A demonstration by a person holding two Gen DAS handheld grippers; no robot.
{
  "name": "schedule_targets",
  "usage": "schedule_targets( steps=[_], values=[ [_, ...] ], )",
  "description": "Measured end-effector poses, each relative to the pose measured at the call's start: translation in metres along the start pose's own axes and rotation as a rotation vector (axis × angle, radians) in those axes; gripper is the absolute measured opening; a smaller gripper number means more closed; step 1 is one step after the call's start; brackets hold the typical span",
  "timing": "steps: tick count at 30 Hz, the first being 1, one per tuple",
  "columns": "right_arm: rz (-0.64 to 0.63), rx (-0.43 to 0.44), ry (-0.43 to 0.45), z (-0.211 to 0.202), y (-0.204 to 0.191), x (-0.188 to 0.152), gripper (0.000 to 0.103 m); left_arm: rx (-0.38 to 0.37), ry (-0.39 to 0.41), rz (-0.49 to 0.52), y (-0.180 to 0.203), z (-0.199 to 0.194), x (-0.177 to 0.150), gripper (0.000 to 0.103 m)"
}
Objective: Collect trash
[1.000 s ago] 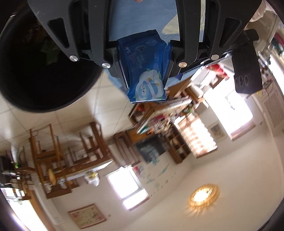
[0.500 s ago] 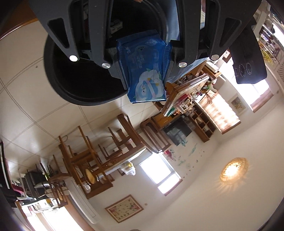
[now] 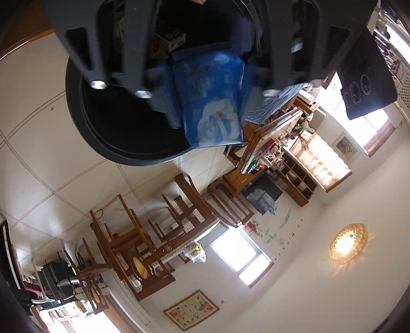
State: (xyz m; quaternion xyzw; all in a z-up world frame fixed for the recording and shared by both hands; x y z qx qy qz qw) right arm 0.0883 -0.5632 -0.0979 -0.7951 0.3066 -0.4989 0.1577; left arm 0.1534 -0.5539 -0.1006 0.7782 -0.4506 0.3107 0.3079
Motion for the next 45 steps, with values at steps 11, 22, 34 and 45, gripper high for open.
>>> schedule_targets(
  steps=[11,22,34,45],
  values=[
    [-0.003,-0.006,0.014,-0.008,0.001,0.000,0.083,0.071,0.014,0.078,0.010,-0.014,-0.001,0.098],
    [-0.019,-0.025,0.014,-0.022,-0.020,-0.009,0.090,0.040,0.051,0.065,0.020,-0.051,-0.008,0.098],
    [-0.164,-0.008,-0.022,-0.024,-0.112,-0.051,0.096,0.172,0.097,-0.089,-0.035,-0.151,-0.059,0.098],
    [-0.474,0.101,0.008,-0.030,-0.281,-0.154,0.098,0.610,0.221,-0.349,-0.138,-0.339,-0.167,0.098]
  ],
)
Point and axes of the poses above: each gripper's, at about its wrist camera, not at the fingertips, and z roughly the way its jaws point, y to its right, x to its top, the point moved 8 cm from there along z, roughly the way its jaws point, and after that the axes turned 15 degrees about -x, right-handed, at the moved point
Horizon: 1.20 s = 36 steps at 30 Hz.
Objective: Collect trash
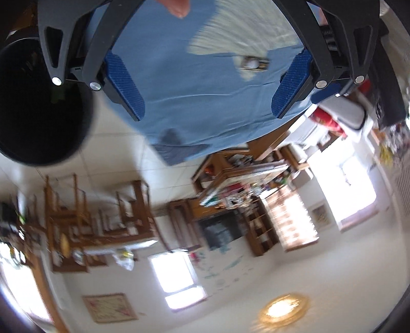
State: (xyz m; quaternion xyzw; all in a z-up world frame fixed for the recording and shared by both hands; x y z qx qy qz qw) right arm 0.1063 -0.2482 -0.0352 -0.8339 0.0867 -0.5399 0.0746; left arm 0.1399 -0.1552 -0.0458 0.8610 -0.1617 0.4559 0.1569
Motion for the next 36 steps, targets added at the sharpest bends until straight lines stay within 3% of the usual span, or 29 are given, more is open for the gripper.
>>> schedule_targets(
  steps=[3,6,13,19,36],
  values=[
    [-0.065,-0.014,0.053,-0.002,-0.039,-0.005,0.098,0.093,0.027,-0.054,-0.044,-0.026,-0.009,0.098],
    [-0.111,-0.018,0.072,0.000,-0.064,-0.011,0.098,0.123,0.055,-0.097,-0.073,-0.042,-0.012,0.098],
    [-0.178,-0.063,0.122,0.005,-0.080,-0.018,0.098,0.156,0.088,-0.129,-0.106,-0.064,-0.019,0.098],
    [-0.245,-0.103,0.154,0.009,-0.080,-0.023,0.098,0.168,0.091,-0.169,-0.109,-0.054,-0.021,0.098],
    [-0.211,-0.038,0.098,0.010,-0.077,-0.027,0.098,0.195,0.088,-0.212,-0.116,-0.044,-0.025,0.098]
  ],
)
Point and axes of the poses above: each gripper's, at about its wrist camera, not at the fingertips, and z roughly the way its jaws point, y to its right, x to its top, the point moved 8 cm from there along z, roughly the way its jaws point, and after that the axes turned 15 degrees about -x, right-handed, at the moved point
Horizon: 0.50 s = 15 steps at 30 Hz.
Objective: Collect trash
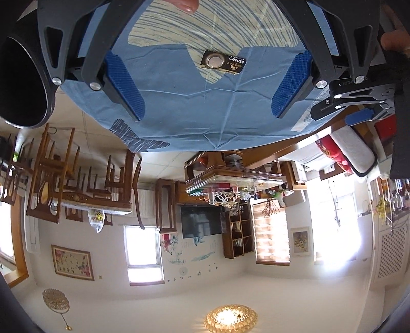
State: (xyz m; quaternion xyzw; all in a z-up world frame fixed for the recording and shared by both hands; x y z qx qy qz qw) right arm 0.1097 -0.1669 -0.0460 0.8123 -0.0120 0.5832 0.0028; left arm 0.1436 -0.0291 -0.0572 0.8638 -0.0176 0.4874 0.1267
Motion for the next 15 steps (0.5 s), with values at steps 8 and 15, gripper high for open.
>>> schedule_targets(
  steps=[8,15],
  values=[
    [0.010,0.013,-0.009,-0.0009,-0.0005,0.0020,0.098,0.000,-0.003,0.005,-0.0014,0.0015,-0.0023,0.098],
    [0.009,0.017,-0.015,0.0009,-0.0014,-0.0004,0.098,0.026,0.004,0.038,0.0013,0.0015,-0.0038,0.098]
  ],
)
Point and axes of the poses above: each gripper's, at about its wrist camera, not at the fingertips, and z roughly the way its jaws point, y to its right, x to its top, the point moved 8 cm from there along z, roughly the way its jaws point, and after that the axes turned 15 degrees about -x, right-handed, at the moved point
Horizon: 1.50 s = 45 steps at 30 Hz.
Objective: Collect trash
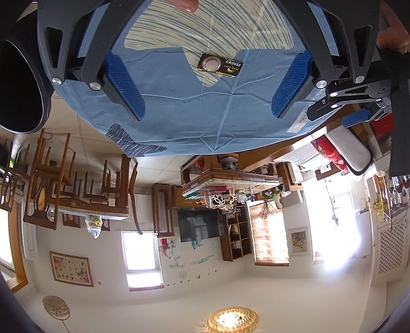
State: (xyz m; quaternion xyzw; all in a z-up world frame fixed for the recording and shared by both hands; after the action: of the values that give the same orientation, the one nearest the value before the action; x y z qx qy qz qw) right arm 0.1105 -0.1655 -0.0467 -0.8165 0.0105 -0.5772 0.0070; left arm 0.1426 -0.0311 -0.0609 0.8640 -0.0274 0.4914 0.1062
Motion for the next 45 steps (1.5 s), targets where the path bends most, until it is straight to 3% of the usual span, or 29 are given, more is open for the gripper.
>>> schedule_targets(
  steps=[45],
  values=[
    [0.027,-0.002,-0.020,0.0075,0.0105,-0.0016,0.098,-0.016,0.014,-0.033,-0.0047,-0.0032,0.0013,0.098]
  ],
)
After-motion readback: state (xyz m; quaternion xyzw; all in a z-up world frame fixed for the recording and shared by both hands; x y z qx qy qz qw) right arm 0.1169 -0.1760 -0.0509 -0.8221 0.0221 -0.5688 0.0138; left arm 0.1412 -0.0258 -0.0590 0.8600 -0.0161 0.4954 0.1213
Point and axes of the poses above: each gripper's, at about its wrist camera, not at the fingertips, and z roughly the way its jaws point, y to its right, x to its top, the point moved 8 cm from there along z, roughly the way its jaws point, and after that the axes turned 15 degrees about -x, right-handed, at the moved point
